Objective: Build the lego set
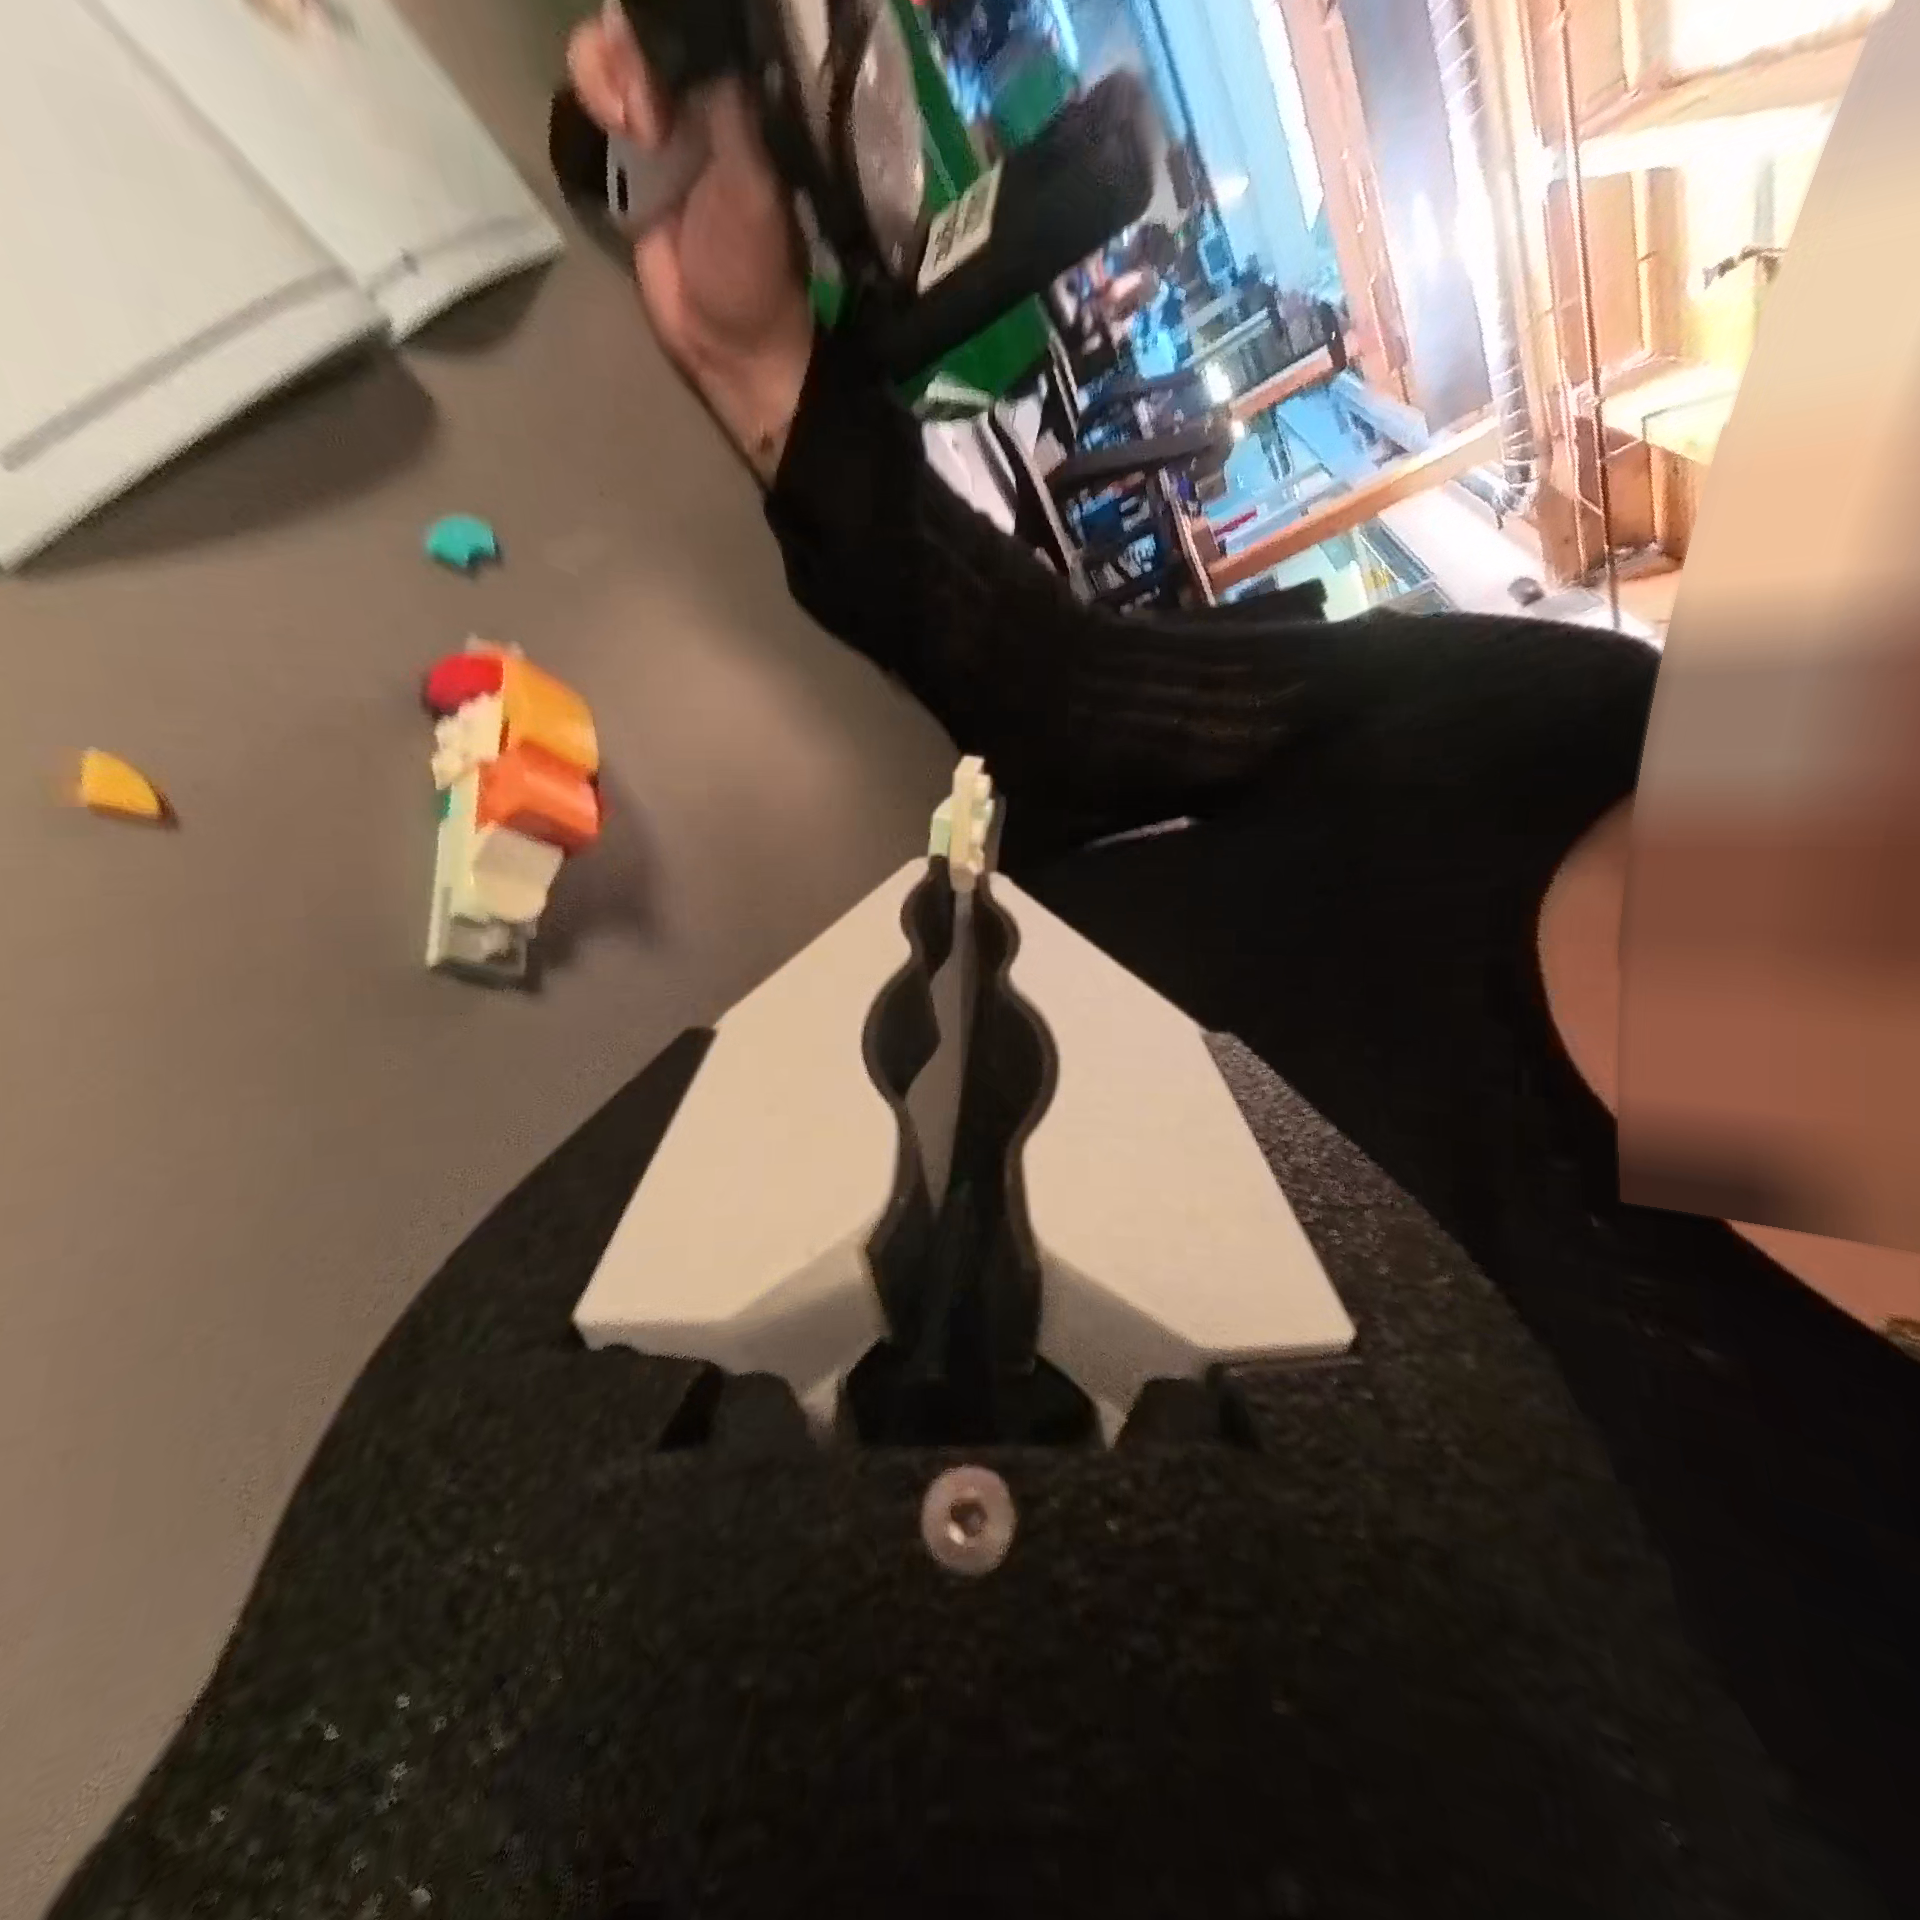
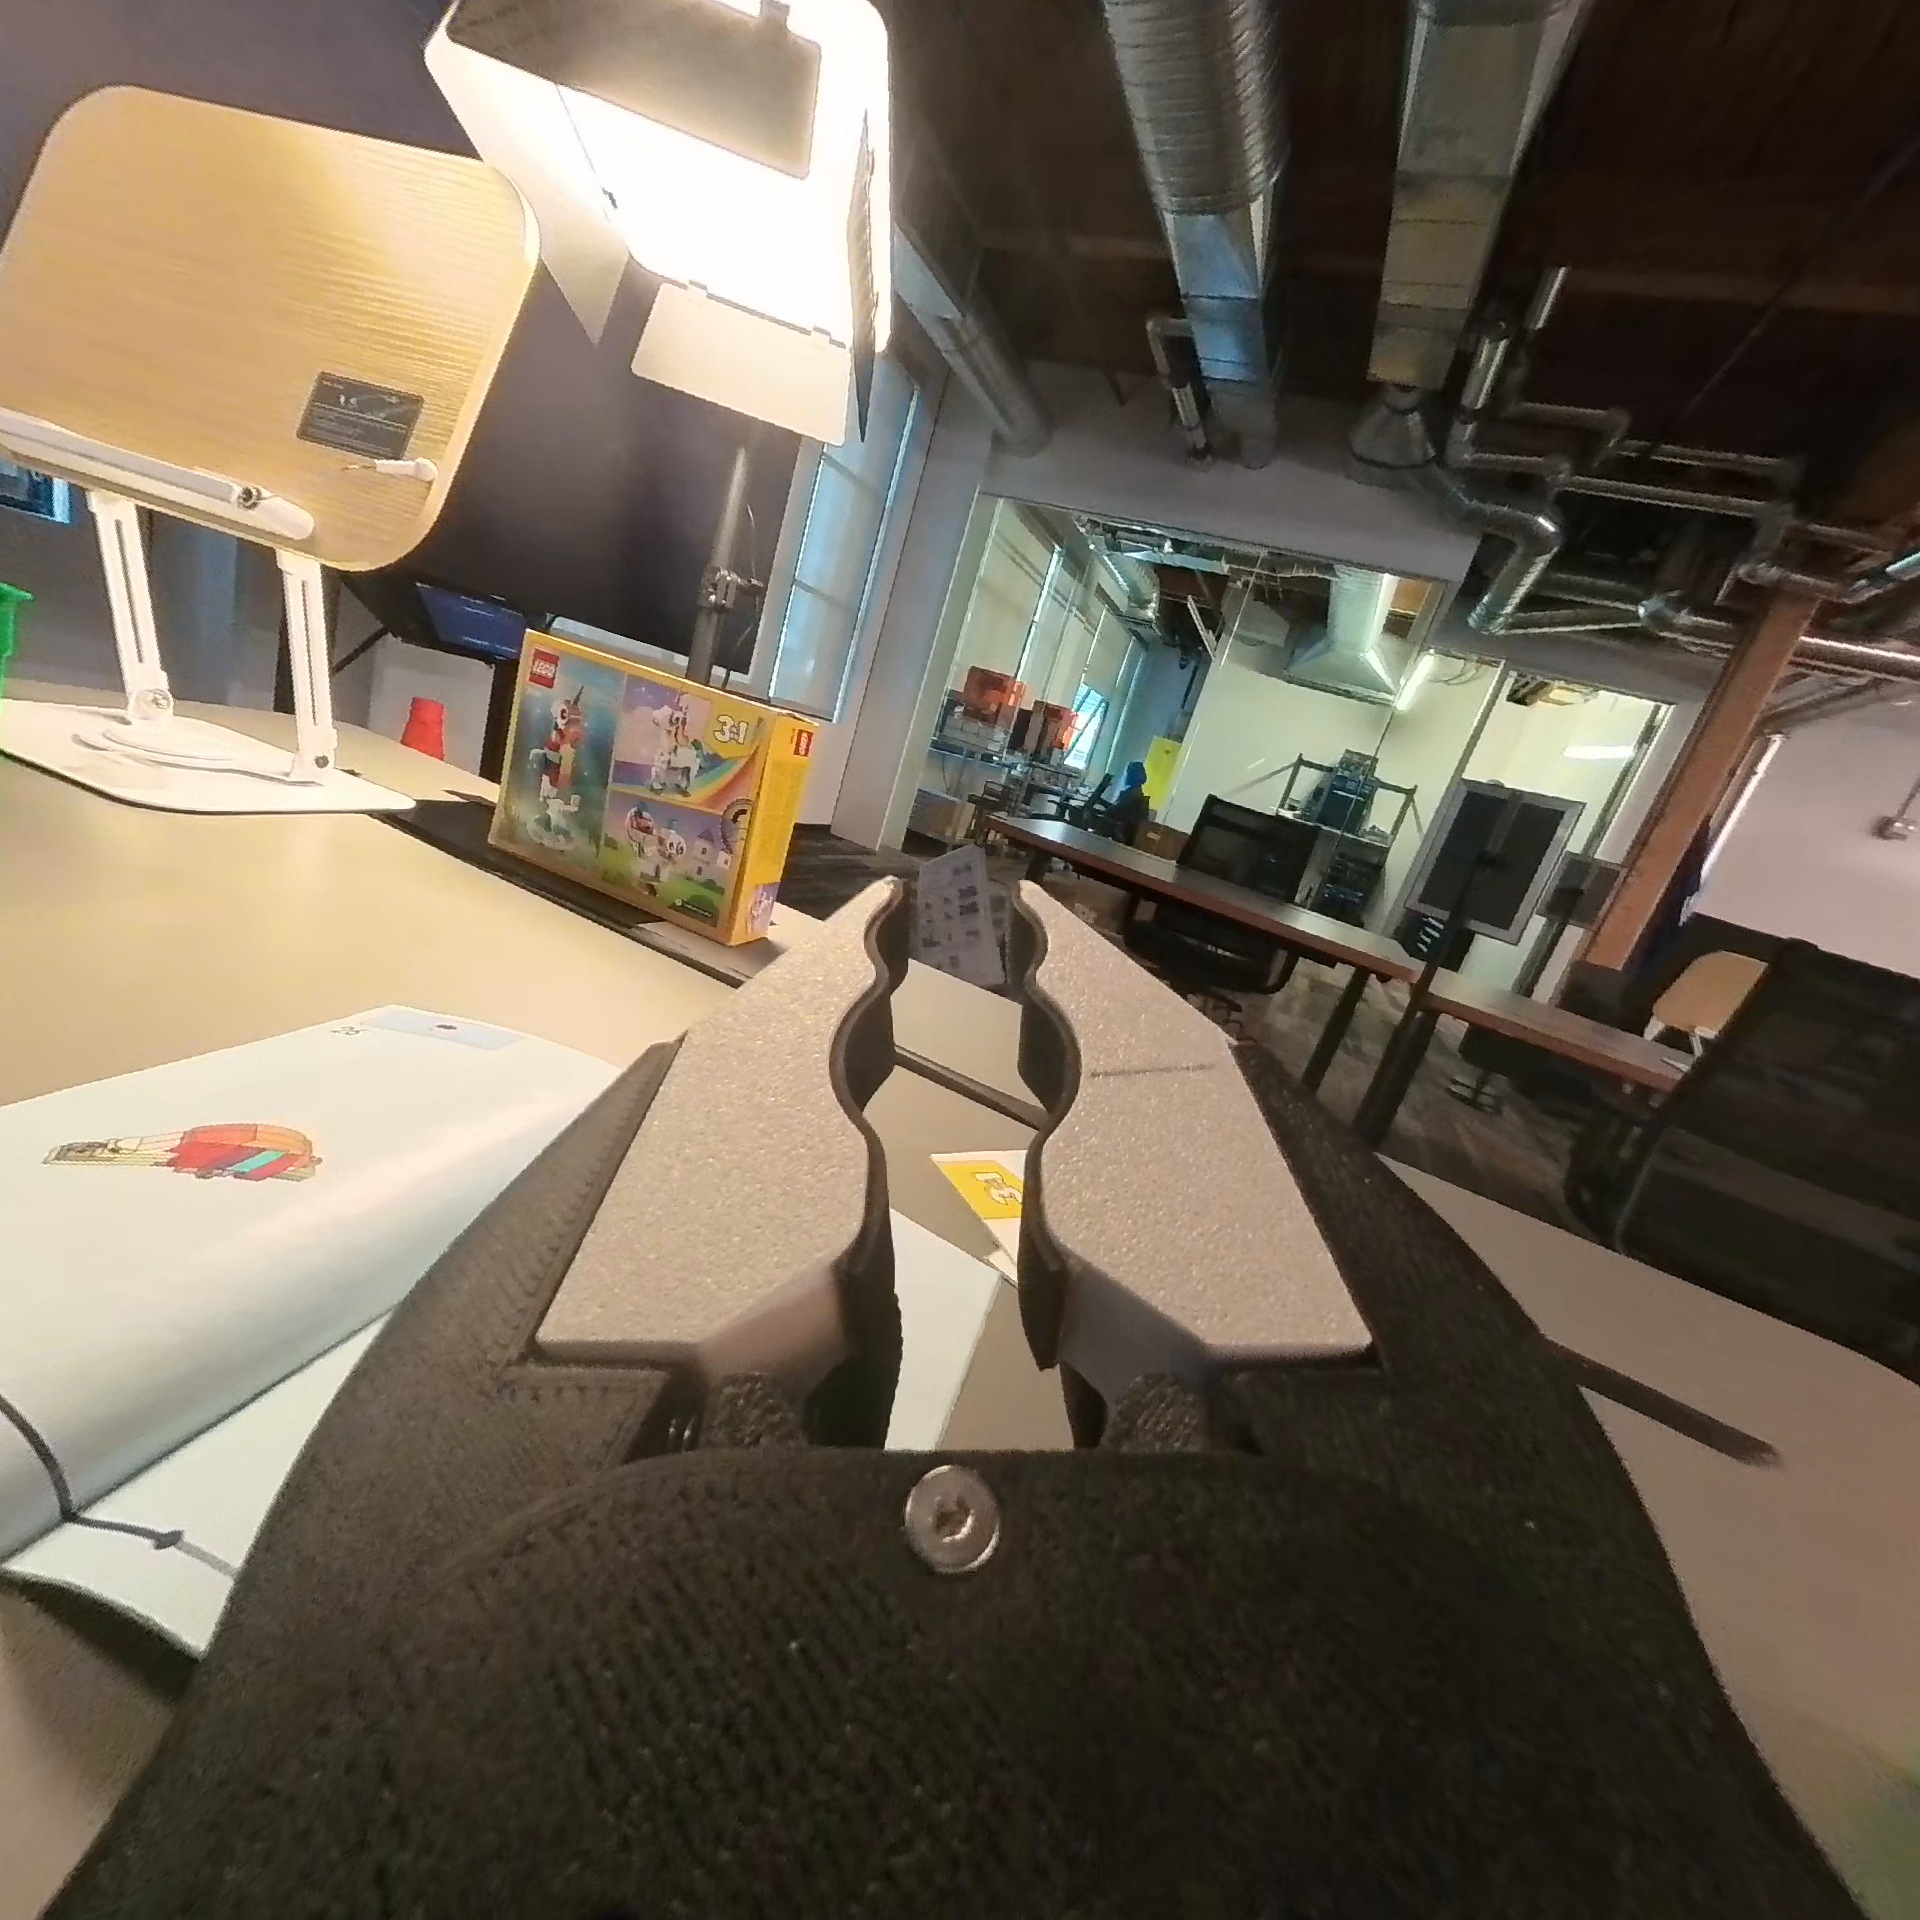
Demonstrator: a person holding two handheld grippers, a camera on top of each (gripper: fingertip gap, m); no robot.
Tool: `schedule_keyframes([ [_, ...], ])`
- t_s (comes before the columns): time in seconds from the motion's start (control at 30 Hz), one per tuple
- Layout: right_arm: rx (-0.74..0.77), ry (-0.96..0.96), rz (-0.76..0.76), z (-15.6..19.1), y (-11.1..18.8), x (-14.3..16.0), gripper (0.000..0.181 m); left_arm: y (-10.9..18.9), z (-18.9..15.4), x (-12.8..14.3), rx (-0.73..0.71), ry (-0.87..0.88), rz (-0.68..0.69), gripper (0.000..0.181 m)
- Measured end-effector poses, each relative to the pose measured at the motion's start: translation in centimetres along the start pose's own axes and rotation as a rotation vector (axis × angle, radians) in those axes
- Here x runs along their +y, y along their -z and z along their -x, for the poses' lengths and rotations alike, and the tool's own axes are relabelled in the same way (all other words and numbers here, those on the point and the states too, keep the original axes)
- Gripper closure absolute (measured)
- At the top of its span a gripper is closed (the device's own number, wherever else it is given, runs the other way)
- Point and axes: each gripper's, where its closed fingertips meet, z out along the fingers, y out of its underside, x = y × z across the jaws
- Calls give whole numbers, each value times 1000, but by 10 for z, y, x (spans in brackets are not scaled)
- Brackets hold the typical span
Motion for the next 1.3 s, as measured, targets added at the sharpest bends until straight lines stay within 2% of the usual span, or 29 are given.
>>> schedule_keyframes([
  [0.33,0,1,-3,0,1,-1,165,-2,11,28,-3,144,161,180],
  [0.67,24,-21,-2,-7,2,0,165,-6,13,29,17,162,142,180],
  [0.93,37,-29,-1,-10,2,0,165,-8,18,45,66,253,107,180],
  [1.1,51,-31,-2,-13,4,0,165,-7,10,38,62,203,49,180],
  [1.3,98,-19,-1,-22,13,-2,164,-9,3,43,-71,9,26,180],
])
